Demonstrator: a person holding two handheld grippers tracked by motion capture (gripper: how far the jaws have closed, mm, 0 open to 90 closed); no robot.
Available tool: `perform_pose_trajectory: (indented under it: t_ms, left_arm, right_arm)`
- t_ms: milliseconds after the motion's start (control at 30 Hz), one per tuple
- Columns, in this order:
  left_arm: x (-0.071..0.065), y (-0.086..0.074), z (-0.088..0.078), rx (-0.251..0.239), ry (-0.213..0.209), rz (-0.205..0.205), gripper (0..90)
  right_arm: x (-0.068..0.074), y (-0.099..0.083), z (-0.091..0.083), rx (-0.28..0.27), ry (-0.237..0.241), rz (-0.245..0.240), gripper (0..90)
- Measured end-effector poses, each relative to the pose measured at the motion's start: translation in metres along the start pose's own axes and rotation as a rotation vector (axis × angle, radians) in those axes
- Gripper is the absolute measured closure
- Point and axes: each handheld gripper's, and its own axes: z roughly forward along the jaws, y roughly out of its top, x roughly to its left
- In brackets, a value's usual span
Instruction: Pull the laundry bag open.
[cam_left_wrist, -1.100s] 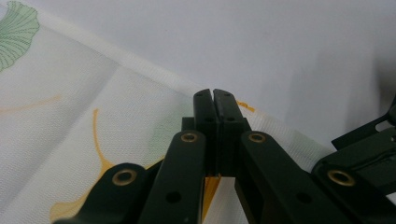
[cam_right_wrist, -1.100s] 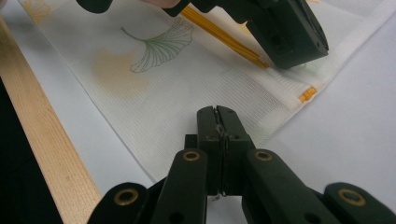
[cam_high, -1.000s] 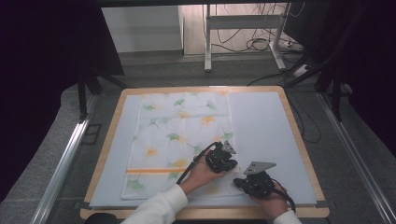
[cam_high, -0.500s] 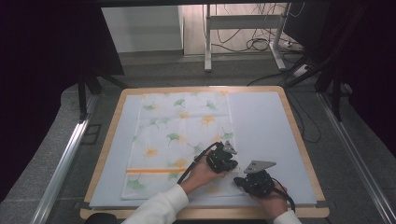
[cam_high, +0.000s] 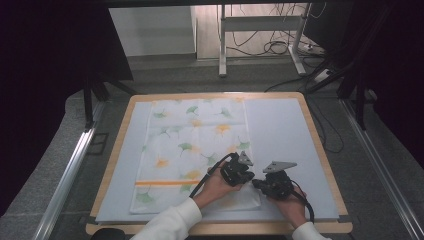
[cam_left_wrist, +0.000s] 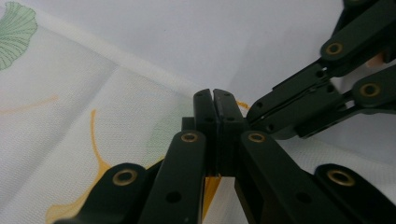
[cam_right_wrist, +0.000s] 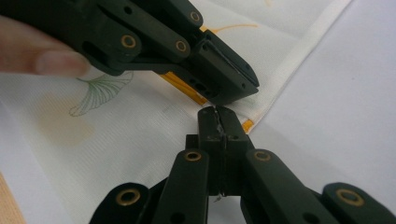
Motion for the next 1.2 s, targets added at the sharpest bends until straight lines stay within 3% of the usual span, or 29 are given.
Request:
perform_pose_trajectory:
  t_ms: [33, 200, 267, 900, 1000, 1200]
  left_arm:
    - [-0.0002, -0.0003, -0.0004, 0.003, 0.008, 0.017, 90.0]
    - [-0.004, -0.0012, -0.0002, -0.01, 0.021, 0.016, 90.0]
    - [-0.0038, -0.0012, -0.0013, 0.005, 0.029, 0.037, 90.0]
    - [-0.0082, -0.0044, -0.0051, 0.016, 0.066, 0.081, 90.0]
    - [-0.0077, -0.0051, -0.0075, 0.039, 0.078, 0.11, 90.0]
    - [-0.0075, -0.0082, -0.0089, 0.026, 0.078, 0.097, 90.0]
  right_arm:
    - [-0.0003, -0.0002, 0.0013, 0.007, 0.002, 0.003, 89.2]
    - [-0.003, -0.0005, 0.0022, 0.004, 0.02, 0.056, 89.4]
    - [-0.0028, -0.0007, 0.0023, 0.003, 0.018, 0.06, 89.4]
    - [-0.005, -0.0023, 0.0021, -0.003, 0.033, 0.081, 89.5]
    - [-0.0055, -0.0023, 0.002, -0.001, 0.036, 0.086, 89.6]
    - [-0.006, -0.0027, 0.002, -0.005, 0.04, 0.096, 89.5]
